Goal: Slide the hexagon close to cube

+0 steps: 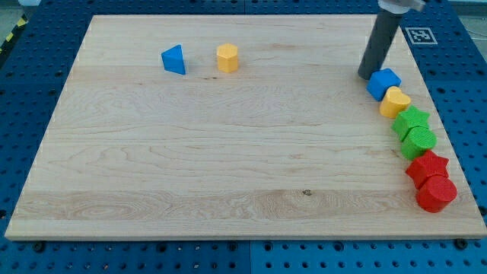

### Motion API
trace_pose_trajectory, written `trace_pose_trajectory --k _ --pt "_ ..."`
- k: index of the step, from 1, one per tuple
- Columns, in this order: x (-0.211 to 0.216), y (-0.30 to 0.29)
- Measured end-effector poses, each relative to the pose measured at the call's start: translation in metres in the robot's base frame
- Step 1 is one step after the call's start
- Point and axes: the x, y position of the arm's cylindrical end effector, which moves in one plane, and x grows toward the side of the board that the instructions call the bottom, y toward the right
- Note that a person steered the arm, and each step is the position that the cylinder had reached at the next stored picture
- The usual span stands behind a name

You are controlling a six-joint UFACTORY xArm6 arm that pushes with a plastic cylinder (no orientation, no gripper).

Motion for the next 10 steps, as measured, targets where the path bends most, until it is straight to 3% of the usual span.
trace_pose_trajectory --k 2,3,6,7,8,10 --pt "-0.005 0.025" --pt "-0.038 -0.019" --pt "-0.078 -0.289" --pt "-0.069 -0.327" --pt "-0.056 -0.305" --pt "-0.045 -0.198"
